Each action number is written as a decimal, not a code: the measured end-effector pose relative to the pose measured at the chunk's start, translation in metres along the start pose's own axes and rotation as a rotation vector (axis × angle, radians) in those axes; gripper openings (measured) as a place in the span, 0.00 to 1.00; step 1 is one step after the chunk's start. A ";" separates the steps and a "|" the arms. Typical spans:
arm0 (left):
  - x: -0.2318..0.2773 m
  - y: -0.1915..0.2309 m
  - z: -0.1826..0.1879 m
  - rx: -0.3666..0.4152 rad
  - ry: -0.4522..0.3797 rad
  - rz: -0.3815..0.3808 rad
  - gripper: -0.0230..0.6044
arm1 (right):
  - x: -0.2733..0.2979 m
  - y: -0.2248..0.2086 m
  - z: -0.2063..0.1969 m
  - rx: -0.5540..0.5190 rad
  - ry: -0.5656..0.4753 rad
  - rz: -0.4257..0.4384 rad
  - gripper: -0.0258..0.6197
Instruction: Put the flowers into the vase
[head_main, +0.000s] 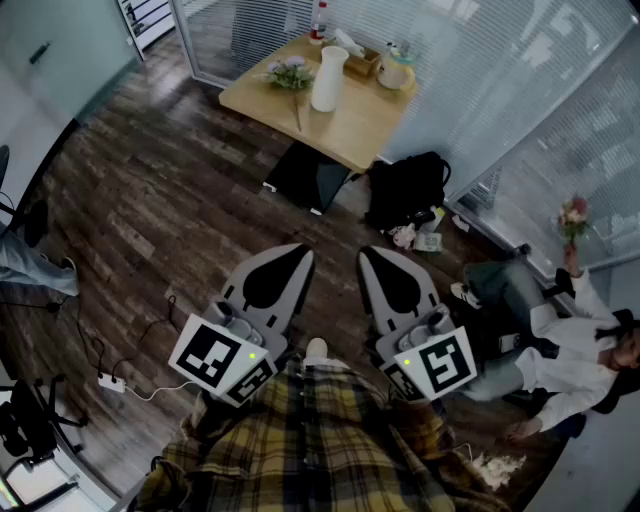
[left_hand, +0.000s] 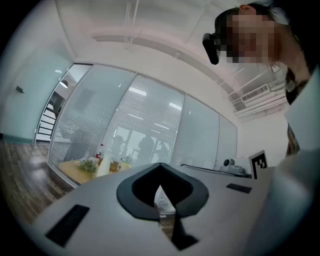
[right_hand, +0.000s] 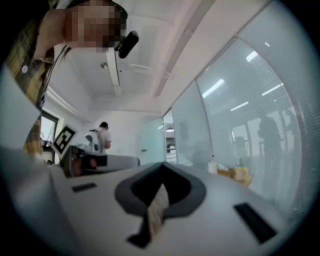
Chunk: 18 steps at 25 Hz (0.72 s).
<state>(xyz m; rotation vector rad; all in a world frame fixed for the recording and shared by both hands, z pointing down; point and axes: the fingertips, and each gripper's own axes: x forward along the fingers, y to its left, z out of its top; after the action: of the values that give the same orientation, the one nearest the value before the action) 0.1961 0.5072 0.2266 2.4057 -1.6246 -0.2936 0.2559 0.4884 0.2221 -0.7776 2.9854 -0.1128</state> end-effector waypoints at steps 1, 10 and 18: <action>0.000 -0.001 -0.001 0.005 0.000 -0.003 0.05 | 0.000 0.000 -0.001 -0.001 0.002 -0.001 0.06; 0.008 -0.003 -0.002 0.020 0.018 -0.009 0.05 | -0.001 -0.007 -0.006 0.013 0.025 0.000 0.06; 0.005 -0.022 -0.008 0.034 0.007 0.024 0.05 | -0.028 -0.013 -0.011 0.022 0.030 0.008 0.06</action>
<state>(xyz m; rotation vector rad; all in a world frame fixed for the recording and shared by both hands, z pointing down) 0.2196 0.5105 0.2279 2.4076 -1.6669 -0.2561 0.2856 0.4908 0.2352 -0.7680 3.0100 -0.1580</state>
